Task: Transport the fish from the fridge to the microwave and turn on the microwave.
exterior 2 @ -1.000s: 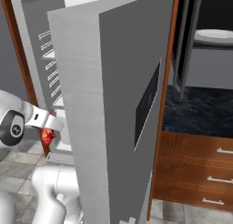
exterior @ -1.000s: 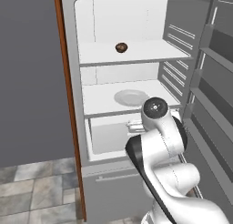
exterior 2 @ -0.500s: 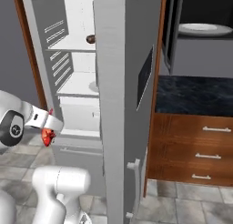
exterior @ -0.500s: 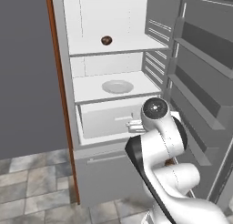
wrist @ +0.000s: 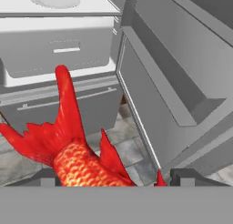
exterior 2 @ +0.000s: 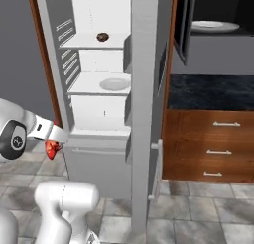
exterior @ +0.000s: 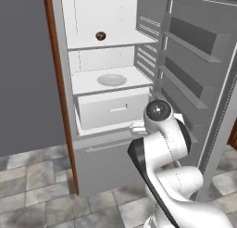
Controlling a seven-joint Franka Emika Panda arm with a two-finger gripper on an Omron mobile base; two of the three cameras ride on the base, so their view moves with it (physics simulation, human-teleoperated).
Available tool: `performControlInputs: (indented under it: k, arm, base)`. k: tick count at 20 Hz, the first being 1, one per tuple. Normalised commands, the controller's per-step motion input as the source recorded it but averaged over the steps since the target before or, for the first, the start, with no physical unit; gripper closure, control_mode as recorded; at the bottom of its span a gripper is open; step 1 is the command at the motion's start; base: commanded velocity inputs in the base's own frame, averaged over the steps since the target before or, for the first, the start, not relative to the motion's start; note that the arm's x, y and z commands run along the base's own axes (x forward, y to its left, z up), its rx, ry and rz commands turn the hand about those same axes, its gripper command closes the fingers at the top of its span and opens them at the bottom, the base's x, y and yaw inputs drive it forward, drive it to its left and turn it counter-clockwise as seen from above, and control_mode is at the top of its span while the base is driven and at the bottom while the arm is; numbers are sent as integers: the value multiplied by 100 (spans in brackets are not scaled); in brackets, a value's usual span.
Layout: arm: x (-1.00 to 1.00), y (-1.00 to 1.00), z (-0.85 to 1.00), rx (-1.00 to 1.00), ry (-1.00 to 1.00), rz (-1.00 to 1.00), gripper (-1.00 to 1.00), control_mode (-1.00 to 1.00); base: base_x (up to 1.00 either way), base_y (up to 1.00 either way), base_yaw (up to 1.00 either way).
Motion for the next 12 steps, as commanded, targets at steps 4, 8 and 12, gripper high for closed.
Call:
performControlInputs:
  k: [4, 8, 12]
  arm:
    - [0, 0, 0, 0, 0, 0, 100, 100]
    - [0, 0, 0, 0, 0, 0, 100, 100]
    - [0, 0, 0, 0, 0, 0, 100, 100]
  base:
    - [-59, 34, -14]
    - [-52, 28, -14]
    - [-42, 19, -15]
